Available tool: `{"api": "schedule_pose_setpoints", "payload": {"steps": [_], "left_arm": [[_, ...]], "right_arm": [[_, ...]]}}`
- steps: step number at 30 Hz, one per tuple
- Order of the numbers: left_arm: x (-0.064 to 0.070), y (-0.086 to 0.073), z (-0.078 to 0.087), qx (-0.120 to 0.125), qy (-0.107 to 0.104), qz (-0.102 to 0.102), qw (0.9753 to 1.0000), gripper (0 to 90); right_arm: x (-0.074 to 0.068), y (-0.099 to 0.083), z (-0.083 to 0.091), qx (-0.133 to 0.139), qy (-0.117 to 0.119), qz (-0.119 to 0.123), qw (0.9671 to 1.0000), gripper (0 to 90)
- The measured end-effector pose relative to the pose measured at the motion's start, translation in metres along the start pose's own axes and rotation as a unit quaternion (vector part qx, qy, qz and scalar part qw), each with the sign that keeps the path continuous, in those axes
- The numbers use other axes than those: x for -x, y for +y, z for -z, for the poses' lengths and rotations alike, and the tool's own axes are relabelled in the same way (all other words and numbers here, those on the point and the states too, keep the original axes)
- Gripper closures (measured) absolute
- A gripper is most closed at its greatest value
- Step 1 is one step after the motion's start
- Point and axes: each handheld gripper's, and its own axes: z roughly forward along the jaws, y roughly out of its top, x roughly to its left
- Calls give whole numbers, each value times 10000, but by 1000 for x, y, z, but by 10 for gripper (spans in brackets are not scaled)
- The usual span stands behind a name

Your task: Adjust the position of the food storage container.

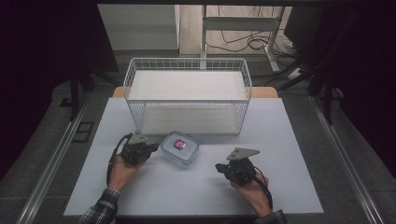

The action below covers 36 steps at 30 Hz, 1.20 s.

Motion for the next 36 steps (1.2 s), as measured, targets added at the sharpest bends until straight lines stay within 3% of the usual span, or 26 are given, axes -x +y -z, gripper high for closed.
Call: {"api": "schedule_pose_setpoints", "payload": {"steps": [4, 6, 9, 16, 17, 19, 20, 21, 22, 23, 24, 25, 26, 27, 28, 29, 33, 36], "left_arm": [[-5, -1, -10, -37, -45, 85, 9999, 900], [-8, -4, -14, -35, -121, 230, 9997, 900], [-7, -5, -14, -77, -157, 225, 9996, 900], [11, -4, -11, -131, -439, 103, 9989, 900], [21, -3, -11, -197, -619, 29, 9979, 900], [29, -2, -11, -200, -851, -20, 9962, 900], [29, -2, -11, -200, -851, -20, 9962, 900], [35, 1, -9, -199, -870, -205, 9958, 900], [35, 1, -9, -199, -870, -205, 9958, 900], [27, 7, -6, -50, -690, -14, 9976, 900], [27, 7, -6, -50, -690, -14, 9976, 900], [18, 11, -8, 74, -595, 217, 9980, 900], [18, 11, -8, 74, -595, 217, 9980, 900], [9, 15, -16, 57, -381, 263, 9989, 900], [6, 17, -21, 61, -346, 257, 9991, 900], [5, 18, -26, 99, -329, 342, 9988, 900], [1, 21, -40, 18, -267, 268, 9993, 900], [2, 19, -52, -144, -401, 212, 9989, 900]], "right_arm": [[1, 5, -6, 21, 51, -68, 10000, 891], [1, 9, -15, -10, 97, -88, 9999, 890], [1, 10, -21, -47, 78, -63, 9999, 890], [6, 18, -34, -55, -26, -99, 9999, 890], [8, 19, -35, -58, -72, -115, 9999, 890], [11, 19, -36, -79, -144, -114, 9998, 889], [11, 19, -36, -79, -144, -114, 9998, 889], [15, 18, -37, -81, -203, -170, 9996, 890], [15, 18, -37, -81, -203, -170, 9996, 890], [20, 17, -37, -97, -279, -252, 9992, 890], [20, 17, -37, -97, -279, -252, 9992, 890], [26, 17, -37, -76, -377, -314, 9988, 890], [28, 18, -38, -57, -402, -358, 9985, 890], [31, 20, -39, -26, -453, -410, 9981, 891], [34, 22, -41, 6, -475, -441, 9979, 891], [37, 25, -43, 45, -503, -465, 9976, 891], [45, 33, -55, 92, -545, -604, 9966, 891], [46, 36, -62, 72, -540, -598, 9967, 891]]}}
